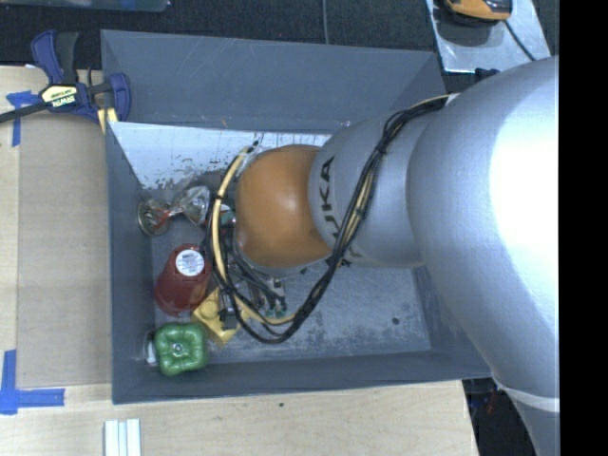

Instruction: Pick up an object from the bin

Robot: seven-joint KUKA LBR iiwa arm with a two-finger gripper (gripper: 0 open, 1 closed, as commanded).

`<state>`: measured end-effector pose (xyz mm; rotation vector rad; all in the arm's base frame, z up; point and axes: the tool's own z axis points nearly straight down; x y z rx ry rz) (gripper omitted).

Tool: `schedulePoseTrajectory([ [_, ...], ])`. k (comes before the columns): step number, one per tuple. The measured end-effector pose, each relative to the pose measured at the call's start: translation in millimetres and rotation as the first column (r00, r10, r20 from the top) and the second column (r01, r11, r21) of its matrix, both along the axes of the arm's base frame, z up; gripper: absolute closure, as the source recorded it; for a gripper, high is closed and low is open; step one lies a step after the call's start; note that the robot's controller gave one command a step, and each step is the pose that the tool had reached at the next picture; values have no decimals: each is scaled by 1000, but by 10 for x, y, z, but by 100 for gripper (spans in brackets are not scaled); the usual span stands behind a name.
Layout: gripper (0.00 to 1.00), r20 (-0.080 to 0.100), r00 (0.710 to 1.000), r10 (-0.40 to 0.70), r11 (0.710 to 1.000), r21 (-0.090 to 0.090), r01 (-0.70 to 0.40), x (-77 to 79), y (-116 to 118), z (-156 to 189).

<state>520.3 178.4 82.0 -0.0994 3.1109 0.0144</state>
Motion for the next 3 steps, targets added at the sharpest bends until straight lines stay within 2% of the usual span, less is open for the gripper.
schedulePoseTrajectory([
  [1,100,0,1000,-1,1000,0,1,0,0,0],
  [2,100,10,1000,0,1000,4,0,17,9,138],
  [3,100,8,1000,-1,1000,3,1,6,-3,370],
])
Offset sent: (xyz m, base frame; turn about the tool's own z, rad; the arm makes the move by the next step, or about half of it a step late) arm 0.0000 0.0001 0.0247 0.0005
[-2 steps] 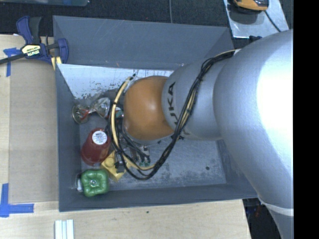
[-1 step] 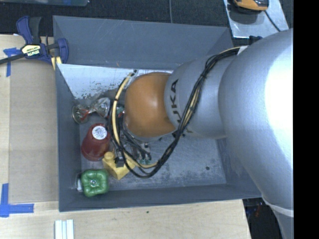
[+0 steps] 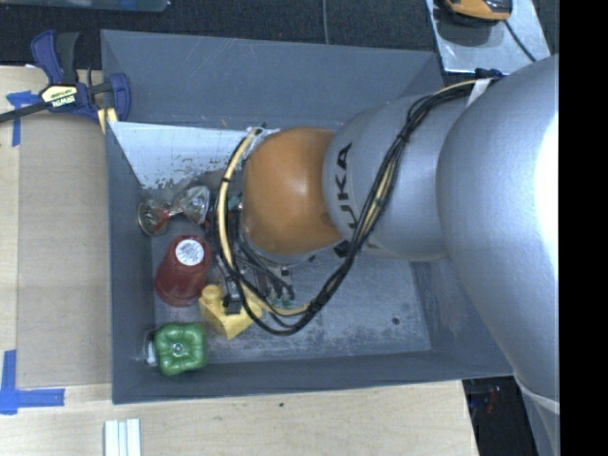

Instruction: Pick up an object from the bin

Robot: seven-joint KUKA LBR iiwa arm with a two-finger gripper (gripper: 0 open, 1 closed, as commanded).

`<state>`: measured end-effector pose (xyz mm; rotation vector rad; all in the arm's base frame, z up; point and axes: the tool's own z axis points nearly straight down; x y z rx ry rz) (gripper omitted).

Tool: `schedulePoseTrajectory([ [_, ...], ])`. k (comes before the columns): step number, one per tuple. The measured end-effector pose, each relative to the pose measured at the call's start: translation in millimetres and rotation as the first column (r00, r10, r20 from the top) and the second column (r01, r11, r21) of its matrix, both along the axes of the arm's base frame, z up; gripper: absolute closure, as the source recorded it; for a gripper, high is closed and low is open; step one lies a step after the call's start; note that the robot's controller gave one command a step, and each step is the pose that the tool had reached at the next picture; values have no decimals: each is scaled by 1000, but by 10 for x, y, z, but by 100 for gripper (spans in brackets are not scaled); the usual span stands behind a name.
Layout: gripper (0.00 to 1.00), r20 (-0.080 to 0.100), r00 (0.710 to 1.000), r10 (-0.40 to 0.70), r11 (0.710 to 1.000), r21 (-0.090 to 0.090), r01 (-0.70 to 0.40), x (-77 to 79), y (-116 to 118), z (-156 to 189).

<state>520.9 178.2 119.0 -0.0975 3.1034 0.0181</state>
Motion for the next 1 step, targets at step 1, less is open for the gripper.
schedulePoseTrajectory([
  [1,100,1,1000,-1,1000,0,1,7,-2,54],
])
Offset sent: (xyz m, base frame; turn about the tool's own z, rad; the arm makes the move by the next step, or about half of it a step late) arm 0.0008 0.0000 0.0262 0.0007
